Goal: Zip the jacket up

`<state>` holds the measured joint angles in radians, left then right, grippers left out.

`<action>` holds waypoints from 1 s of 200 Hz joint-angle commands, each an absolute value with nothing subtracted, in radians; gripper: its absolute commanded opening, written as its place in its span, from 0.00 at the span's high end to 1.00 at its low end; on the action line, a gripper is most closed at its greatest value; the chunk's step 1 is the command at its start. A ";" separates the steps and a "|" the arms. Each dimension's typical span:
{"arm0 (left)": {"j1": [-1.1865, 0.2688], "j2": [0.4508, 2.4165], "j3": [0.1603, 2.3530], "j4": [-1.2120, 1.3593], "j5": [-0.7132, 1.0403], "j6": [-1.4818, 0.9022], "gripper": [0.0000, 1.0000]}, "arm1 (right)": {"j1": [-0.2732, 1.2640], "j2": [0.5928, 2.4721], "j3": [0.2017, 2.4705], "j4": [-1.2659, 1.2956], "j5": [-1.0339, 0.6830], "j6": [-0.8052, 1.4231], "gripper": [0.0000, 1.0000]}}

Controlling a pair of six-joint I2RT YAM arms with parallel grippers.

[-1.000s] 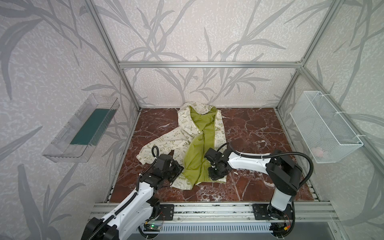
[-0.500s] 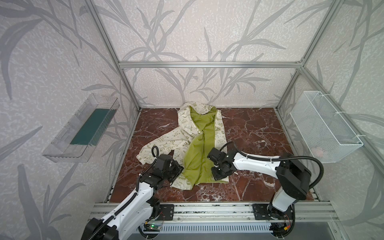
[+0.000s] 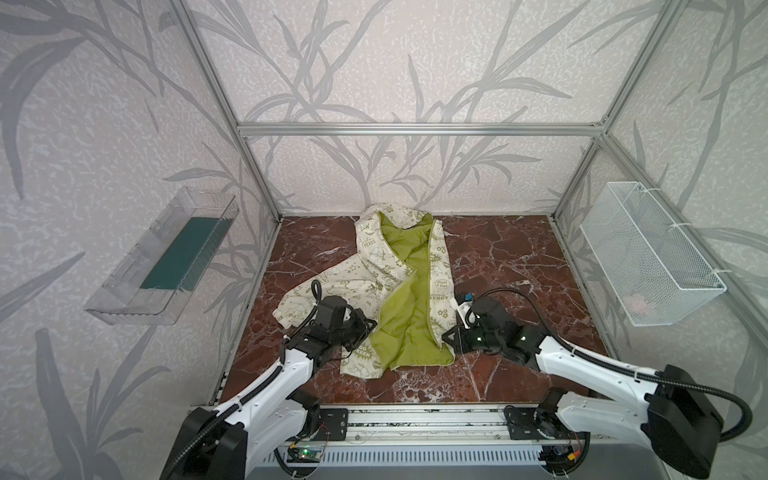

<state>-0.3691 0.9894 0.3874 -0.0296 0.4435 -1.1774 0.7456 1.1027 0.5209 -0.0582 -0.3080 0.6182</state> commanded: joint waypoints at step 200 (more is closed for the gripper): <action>-0.458 1.111 0.442 0.078 0.433 -1.195 1.00 | 0.923 1.505 0.986 -0.680 -0.151 0.770 0.35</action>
<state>-0.4572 1.1328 0.4549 0.0757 0.4393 -1.1923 0.9184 1.4391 0.9619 -0.7029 -0.1066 0.6895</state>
